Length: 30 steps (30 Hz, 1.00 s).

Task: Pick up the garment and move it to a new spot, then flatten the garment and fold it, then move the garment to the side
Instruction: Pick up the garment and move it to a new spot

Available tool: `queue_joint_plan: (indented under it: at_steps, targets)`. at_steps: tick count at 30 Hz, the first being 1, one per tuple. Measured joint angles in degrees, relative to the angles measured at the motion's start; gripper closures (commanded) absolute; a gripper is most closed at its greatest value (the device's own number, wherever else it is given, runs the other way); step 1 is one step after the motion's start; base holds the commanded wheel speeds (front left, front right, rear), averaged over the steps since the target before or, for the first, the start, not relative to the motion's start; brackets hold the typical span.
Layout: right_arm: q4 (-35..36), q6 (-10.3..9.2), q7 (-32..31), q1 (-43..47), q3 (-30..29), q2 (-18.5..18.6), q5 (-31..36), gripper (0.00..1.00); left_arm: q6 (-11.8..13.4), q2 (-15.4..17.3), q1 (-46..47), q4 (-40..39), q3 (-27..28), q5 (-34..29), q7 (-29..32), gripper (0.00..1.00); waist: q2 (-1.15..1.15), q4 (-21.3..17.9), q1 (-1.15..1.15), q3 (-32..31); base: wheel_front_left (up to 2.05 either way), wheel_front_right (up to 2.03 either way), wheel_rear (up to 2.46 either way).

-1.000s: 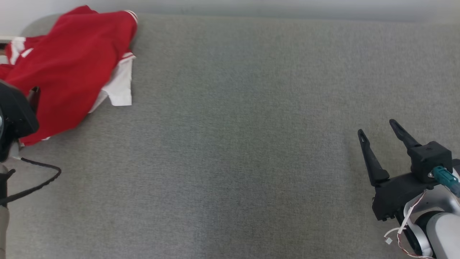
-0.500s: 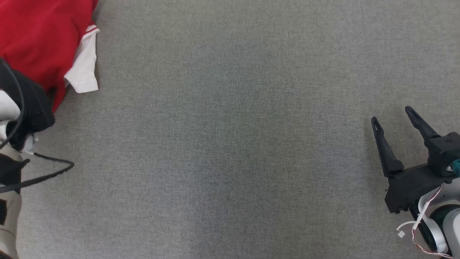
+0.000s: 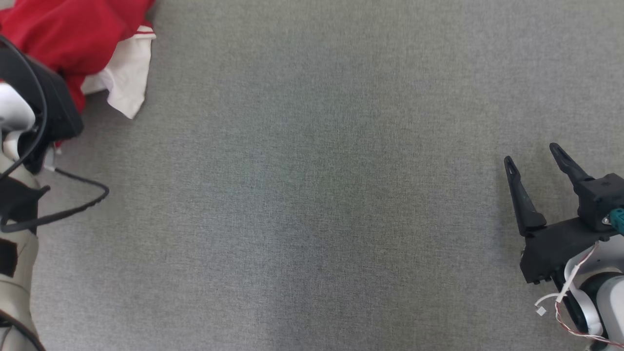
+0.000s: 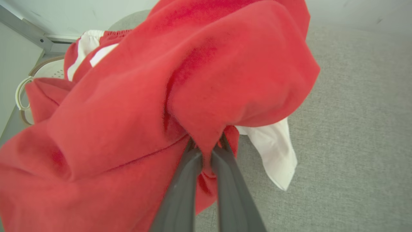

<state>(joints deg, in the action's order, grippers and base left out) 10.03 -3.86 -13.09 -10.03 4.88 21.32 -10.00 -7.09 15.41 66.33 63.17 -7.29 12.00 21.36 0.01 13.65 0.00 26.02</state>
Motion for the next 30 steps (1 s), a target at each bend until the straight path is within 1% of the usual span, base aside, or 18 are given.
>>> queue_joint_plan:
  at_steps: [3,5,11,17,22,30]
  targets:
    - [-1.97,0.0,0.57,-0.71,0.08,-0.83,-0.52,0.0,0.0,-0.51,1.04,-0.14,-0.24,0.07,-2.26,1.0,0.0,0.08,0.0,-1.16,0.0,0.0,0.0]
    - [-3.23,0.0,1.07,-1.46,0.34,-1.62,-0.89,0.0,-0.01,-1.67,1.94,-0.24,0.48,1.0,-3.6,1.0,0.0,0.03,0.0,-2.11,0.0,0.0,0.0]
    - [-7.1,0.0,2.67,-2.47,1.35,-4.28,-2.67,0.0,-0.05,-4.03,3.25,-1.83,-1.34,1.41,-7.65,1.0,0.0,-0.7,-0.01,-5.5,0.0,0.0,0.0]
    - [-10.33,0.0,4.68,-2.55,2.56,-7.02,-3.52,0.0,-0.05,-7.09,2.98,-6.99,-6.83,5.79,-11.16,1.0,-0.01,-2.7,-0.01,-8.64,0.0,0.0,0.0]
    - [-13.04,0.0,6.14,-2.61,3.0,-8.5,-4.12,0.0,-0.07,-9.44,0.47,-12.37,-12.1,10.93,-12.35,1.0,0.0,-5.33,-0.01,-10.5,0.0,0.0,0.0]
    - [-16.27,0.0,8.8,-2.87,2.94,-9.82,-5.02,0.0,-0.07,-10.34,-8.57,-21.51,-20.91,17.12,-13.11,1.0,-0.01,-10.25,-0.01,-13.0,0.0,0.0,0.0]
